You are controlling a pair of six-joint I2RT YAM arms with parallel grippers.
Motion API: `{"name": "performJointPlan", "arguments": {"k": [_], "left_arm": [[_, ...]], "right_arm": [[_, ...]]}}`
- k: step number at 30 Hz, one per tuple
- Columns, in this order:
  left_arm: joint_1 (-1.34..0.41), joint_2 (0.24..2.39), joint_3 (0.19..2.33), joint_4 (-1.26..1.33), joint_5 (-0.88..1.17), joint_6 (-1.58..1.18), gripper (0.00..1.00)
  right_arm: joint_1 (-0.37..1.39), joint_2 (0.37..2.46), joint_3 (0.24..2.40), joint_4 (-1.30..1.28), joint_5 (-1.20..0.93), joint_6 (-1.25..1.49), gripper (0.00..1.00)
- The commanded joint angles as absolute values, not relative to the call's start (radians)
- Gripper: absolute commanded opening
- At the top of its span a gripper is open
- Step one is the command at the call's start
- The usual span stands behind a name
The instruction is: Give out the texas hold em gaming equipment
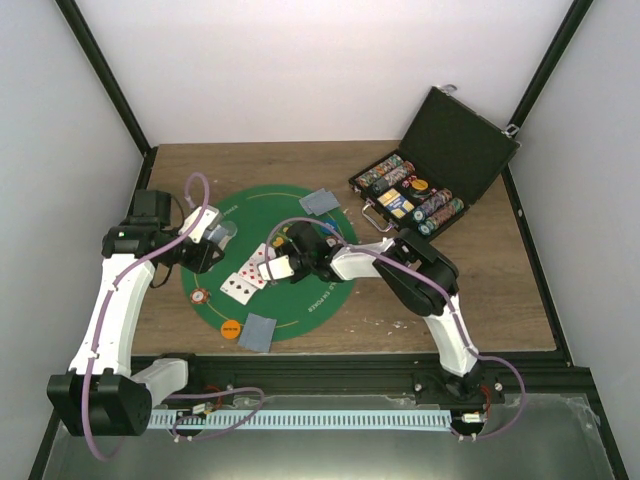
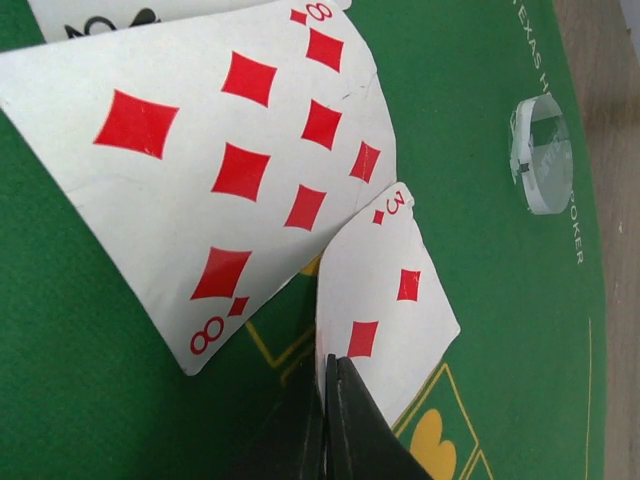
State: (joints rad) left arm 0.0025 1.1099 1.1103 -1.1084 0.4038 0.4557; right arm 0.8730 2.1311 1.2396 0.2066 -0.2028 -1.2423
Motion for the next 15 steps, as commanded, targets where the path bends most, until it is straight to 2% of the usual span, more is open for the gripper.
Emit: {"name": "performJointPlan", "arguments": {"k": [1,7,15], "left_arm": [[0.008,1.11,1.122,-1.099,0.426,0.454,0.33],[0.008,1.103,1.117,-1.1,0.425,0.46,0.33],[0.008,1.109,1.122,-1.101,0.426,0.462,0.33]], "right_arm": [[0.871,2.119,1.243,0.164,-0.226,-1.277,0.01],[0.877,2.131,1.251,0.147,-0.208,-1.291,0.03],[0.883,2.07,1.189,0.155,-0.189,-1.324,0.24]]}}
